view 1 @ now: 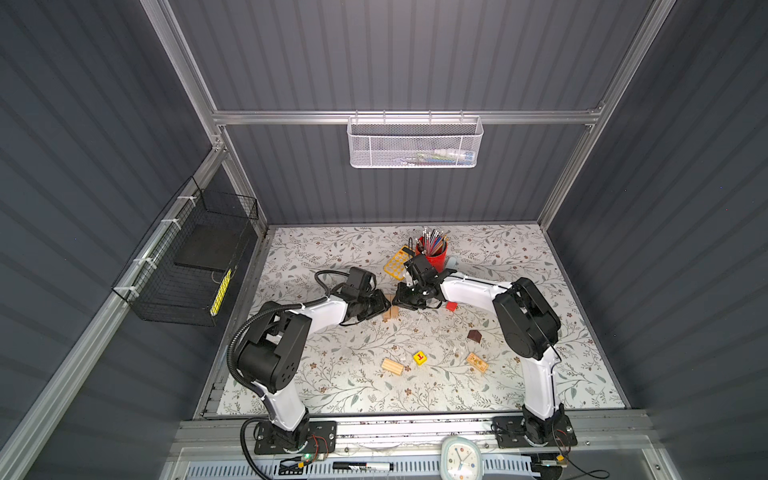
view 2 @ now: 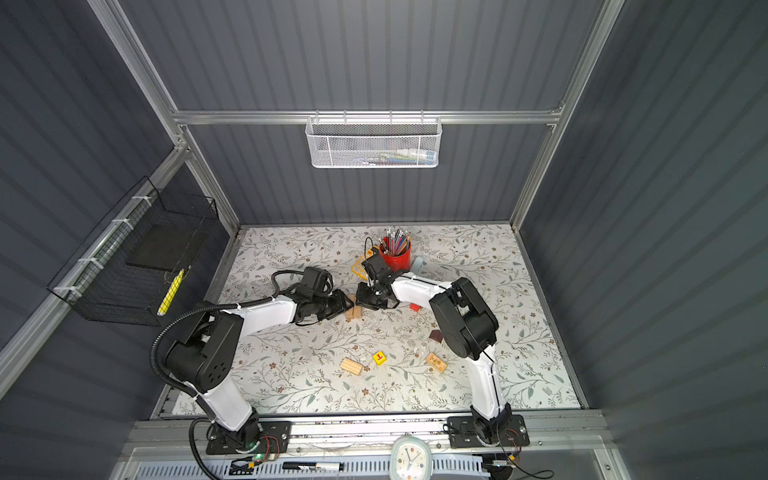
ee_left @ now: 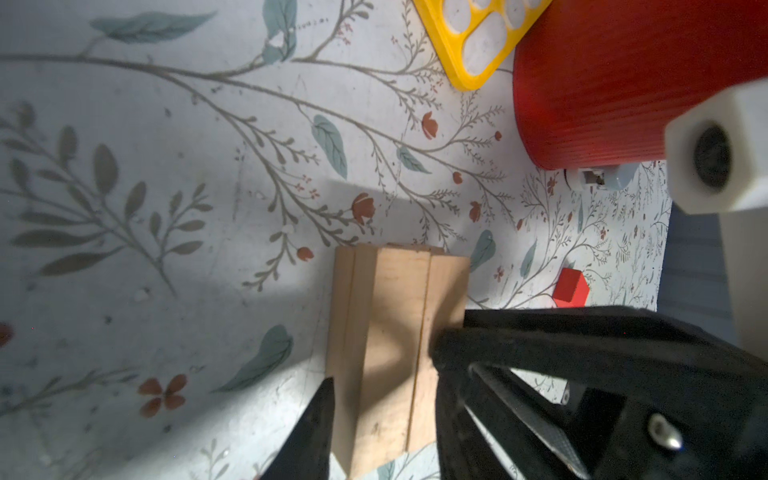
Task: Build the wood block tower
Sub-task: 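Open the right gripper and withdraw both grippers from the blocks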
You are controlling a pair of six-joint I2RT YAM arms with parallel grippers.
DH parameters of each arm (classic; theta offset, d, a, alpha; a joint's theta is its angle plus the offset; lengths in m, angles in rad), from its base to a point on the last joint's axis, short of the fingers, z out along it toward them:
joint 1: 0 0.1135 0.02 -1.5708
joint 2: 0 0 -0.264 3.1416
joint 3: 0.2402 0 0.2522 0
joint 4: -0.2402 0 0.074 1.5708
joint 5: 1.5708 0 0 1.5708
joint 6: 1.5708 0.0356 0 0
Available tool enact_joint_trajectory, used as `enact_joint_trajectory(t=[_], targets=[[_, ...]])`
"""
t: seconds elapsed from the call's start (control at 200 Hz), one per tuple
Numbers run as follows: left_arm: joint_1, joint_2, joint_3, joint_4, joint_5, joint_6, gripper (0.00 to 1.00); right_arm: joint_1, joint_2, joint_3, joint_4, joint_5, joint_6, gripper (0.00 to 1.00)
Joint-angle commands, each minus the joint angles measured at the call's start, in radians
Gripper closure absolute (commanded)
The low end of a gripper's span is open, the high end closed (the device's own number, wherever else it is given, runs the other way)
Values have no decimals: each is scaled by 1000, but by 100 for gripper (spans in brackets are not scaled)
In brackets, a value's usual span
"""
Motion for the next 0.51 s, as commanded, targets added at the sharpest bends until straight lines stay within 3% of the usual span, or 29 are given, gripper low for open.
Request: enact_joint_trajectory(t=[0.0, 0.5], targets=[[7, 12, 30, -28, 7, 26, 60, -2, 15, 24, -17, 13, 0, 74], [7, -54, 36, -76, -33, 46, 56, -4, -94, -10, -42, 45, -22, 67]])
